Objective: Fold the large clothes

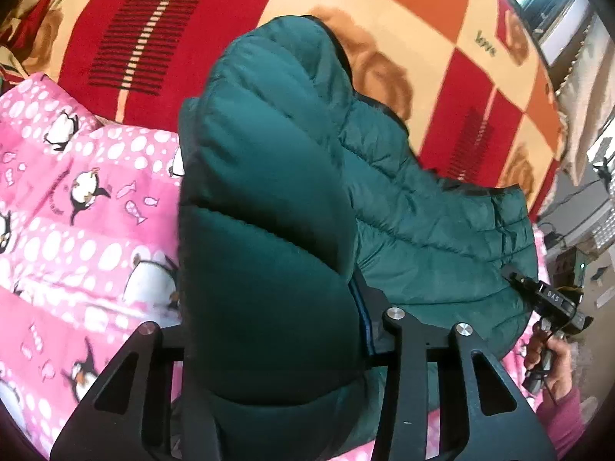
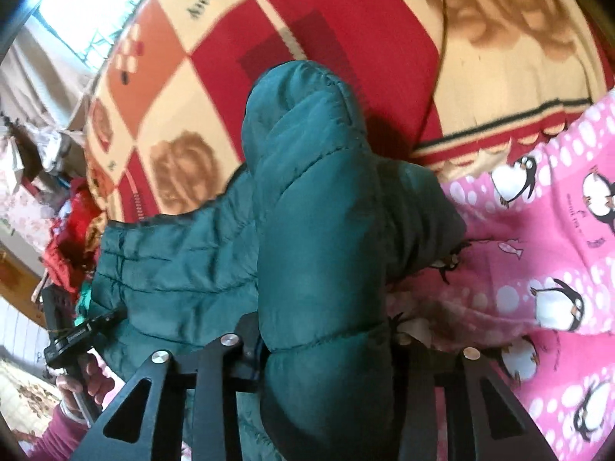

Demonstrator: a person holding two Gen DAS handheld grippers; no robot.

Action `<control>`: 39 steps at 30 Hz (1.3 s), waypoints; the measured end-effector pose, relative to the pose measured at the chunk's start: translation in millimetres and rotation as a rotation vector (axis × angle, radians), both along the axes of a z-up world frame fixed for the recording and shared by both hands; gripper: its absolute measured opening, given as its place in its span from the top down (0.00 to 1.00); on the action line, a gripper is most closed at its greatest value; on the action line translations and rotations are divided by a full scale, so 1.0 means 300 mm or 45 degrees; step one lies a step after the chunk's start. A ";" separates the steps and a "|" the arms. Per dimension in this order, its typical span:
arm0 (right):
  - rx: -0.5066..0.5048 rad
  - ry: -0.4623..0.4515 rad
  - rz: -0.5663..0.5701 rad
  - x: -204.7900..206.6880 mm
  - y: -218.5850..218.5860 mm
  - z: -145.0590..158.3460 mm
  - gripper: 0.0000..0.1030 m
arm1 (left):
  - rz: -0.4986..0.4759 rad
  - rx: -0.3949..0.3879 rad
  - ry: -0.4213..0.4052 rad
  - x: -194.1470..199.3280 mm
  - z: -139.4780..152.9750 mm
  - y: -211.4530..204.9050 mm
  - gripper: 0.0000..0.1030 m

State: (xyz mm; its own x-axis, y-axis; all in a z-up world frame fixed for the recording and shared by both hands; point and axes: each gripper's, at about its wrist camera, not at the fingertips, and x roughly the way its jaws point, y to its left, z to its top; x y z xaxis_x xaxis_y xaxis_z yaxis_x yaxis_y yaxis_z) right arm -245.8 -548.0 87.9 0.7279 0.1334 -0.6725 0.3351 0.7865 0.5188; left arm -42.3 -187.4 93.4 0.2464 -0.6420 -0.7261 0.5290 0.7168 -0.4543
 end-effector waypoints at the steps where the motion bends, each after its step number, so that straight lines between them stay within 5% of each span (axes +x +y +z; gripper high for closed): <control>1: -0.002 -0.011 0.008 -0.013 0.017 0.021 0.66 | -0.002 -0.007 0.010 -0.007 0.011 0.016 0.63; 7: 0.023 -0.060 0.059 -0.182 0.132 0.122 0.66 | -0.069 -0.053 0.087 -0.128 0.088 0.174 0.63; 13: 0.086 -0.005 0.076 -0.354 0.231 0.094 0.65 | -0.101 -0.005 0.139 -0.257 0.085 0.272 0.61; 15: 0.071 0.048 0.036 -0.384 0.245 0.051 0.59 | -0.071 0.044 0.145 -0.274 0.037 0.284 0.48; 19: -0.021 0.194 -0.103 -0.378 0.240 -0.060 0.26 | 0.061 0.081 0.216 -0.239 -0.073 0.309 0.13; 21: -0.040 0.198 -0.118 -0.368 0.242 -0.078 0.24 | 0.109 0.068 0.221 -0.226 -0.095 0.315 0.00; 23: -0.064 0.214 -0.138 -0.357 0.252 -0.072 0.24 | 0.135 0.065 0.214 -0.227 -0.102 0.314 0.00; 30: -0.328 0.208 -0.188 -0.453 0.334 0.092 0.24 | 0.209 0.209 -0.038 -0.340 0.003 0.374 0.00; 39: -0.374 0.130 -0.129 -0.443 0.499 0.165 0.15 | 0.278 0.289 -0.308 -0.477 0.102 0.396 0.00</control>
